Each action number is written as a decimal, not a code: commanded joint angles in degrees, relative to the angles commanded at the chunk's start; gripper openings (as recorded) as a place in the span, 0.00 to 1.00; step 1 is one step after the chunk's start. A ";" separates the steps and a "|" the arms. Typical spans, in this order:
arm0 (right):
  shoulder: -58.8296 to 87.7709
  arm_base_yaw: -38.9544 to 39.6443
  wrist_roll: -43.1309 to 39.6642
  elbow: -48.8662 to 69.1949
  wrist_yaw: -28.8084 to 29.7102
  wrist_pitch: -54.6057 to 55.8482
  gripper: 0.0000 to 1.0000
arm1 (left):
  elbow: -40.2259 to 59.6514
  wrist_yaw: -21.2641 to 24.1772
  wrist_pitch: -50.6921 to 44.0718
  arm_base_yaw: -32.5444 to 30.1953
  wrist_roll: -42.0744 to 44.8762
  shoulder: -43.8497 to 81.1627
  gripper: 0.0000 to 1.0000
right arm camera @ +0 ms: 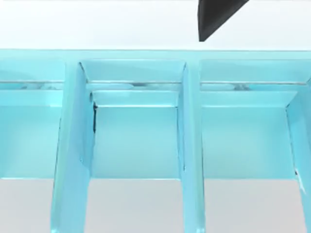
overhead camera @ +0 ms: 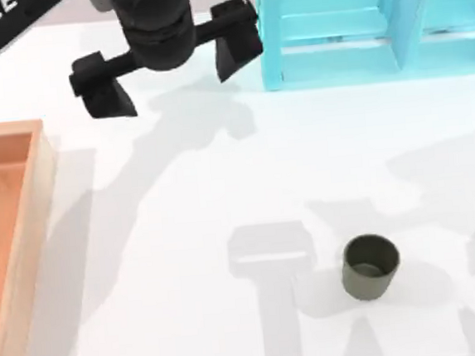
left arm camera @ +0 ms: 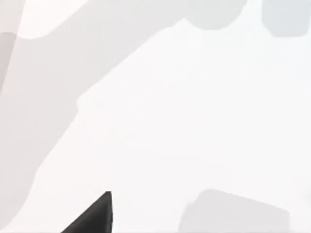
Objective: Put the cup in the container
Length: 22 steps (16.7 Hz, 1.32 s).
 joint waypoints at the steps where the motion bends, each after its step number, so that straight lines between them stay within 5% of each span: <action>1: 0.00 0.00 0.00 0.00 0.00 0.00 1.00 | 5.23 0.11 -3.01 -2.45 -1.58 4.31 1.00; 12: 0.00 0.00 0.00 0.00 0.00 0.00 1.00 | 45.95 3.17 -24.67 -25.30 -10.74 33.09 1.00; 22: 0.00 0.00 0.00 0.00 0.00 0.00 1.00 | 50.63 3.80 -26.82 -28.50 -11.26 35.77 1.00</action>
